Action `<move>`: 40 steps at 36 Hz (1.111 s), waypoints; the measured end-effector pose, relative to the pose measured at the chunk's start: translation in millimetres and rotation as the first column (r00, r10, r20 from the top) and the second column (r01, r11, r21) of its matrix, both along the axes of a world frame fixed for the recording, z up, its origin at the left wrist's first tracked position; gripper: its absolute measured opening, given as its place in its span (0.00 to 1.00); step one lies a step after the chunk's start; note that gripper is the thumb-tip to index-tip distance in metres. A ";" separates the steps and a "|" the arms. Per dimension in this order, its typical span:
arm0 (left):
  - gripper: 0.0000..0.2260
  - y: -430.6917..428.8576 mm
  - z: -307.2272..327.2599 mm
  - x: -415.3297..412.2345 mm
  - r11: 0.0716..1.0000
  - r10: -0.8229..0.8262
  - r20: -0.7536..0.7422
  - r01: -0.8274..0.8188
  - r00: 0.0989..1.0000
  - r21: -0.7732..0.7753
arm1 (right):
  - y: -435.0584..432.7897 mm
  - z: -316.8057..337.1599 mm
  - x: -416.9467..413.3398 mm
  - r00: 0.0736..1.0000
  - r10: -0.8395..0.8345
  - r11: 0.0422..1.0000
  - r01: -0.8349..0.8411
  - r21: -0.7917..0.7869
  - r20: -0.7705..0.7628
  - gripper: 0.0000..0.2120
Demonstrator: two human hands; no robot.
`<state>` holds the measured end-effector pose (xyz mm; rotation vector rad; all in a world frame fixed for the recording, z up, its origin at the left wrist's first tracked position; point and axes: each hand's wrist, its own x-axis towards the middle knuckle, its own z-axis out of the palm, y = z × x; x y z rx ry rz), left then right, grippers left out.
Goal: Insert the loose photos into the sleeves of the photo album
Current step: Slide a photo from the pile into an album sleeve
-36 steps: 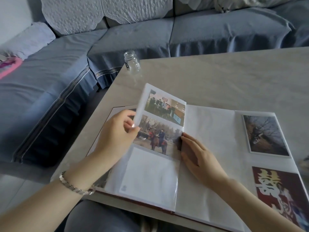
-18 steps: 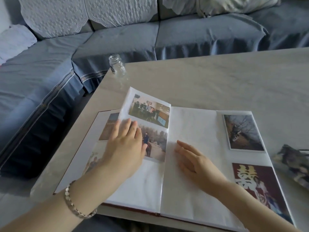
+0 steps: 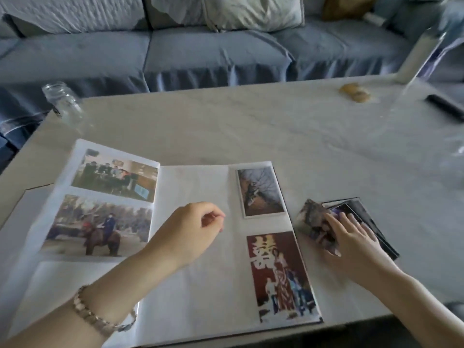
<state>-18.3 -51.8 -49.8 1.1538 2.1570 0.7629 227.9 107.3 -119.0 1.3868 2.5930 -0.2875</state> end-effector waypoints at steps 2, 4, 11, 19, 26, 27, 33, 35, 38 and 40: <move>0.10 5.1 -2.5 5.6 1.000 0.000 0.049 0.001 0.999 -0.004 | 0.2 -1.4 5.5 0.999 0.048 0.997 -0.048 0.063 0.001 0.31; 0.10 8.2 -3.2 10.6 1.000 -0.013 0.071 0.014 0.997 -0.005 | 2.3 -4.3 7.0 0.985 0.116 0.968 -0.084 0.237 -0.124 0.17; 0.07 15.4 5.0 22.3 0.998 0.051 0.291 -0.059 0.955 0.018 | -7.4 16.1 0.2 0.849 0.245 0.865 0.027 0.501 -0.468 0.09; 0.13 10.4 27.0 17.3 0.976 0.203 0.767 -0.192 0.609 -0.106 | -50.5 47.6 -57.6 0.562 0.599 0.787 -0.285 0.547 -0.570 0.15; 0.20 -17.5 28.2 -13.9 0.848 0.406 0.722 -0.525 0.561 -0.069 | -73.4 53.2 -113.1 0.375 0.730 0.683 -0.357 0.638 -0.571 0.10; 0.20 -25.0 30.1 -21.3 0.829 0.423 0.679 -0.559 0.600 -0.023 | -78.1 54.3 -122.5 0.373 0.722 0.692 -0.376 0.617 -0.583 0.11; 0.10 -87.7 51.0 -73.6 0.698 0.542 0.303 -0.620 0.784 0.357 | -110.8 62.2 -165.2 0.507 0.395 0.897 -0.394 0.202 -0.766 0.28; 0.10 -109.9 57.1 -88.0 0.666 0.590 0.168 -0.594 0.790 0.452 | -123.7 62.8 -175.0 0.567 0.307 0.904 -0.425 0.048 -0.765 0.30; 0.03 -141.1 60.8 -104.8 0.672 0.639 -0.008 -0.554 0.769 0.492 | -142.9 57.2 -190.4 0.662 0.282 0.860 -0.495 -0.123 -0.694 0.31; 0.05 -159.4 58.6 -112.0 0.679 0.663 -0.078 -0.554 0.744 0.483 | -155.2 50.8 -200.0 0.703 0.292 0.836 -0.517 -0.185 -0.648 0.30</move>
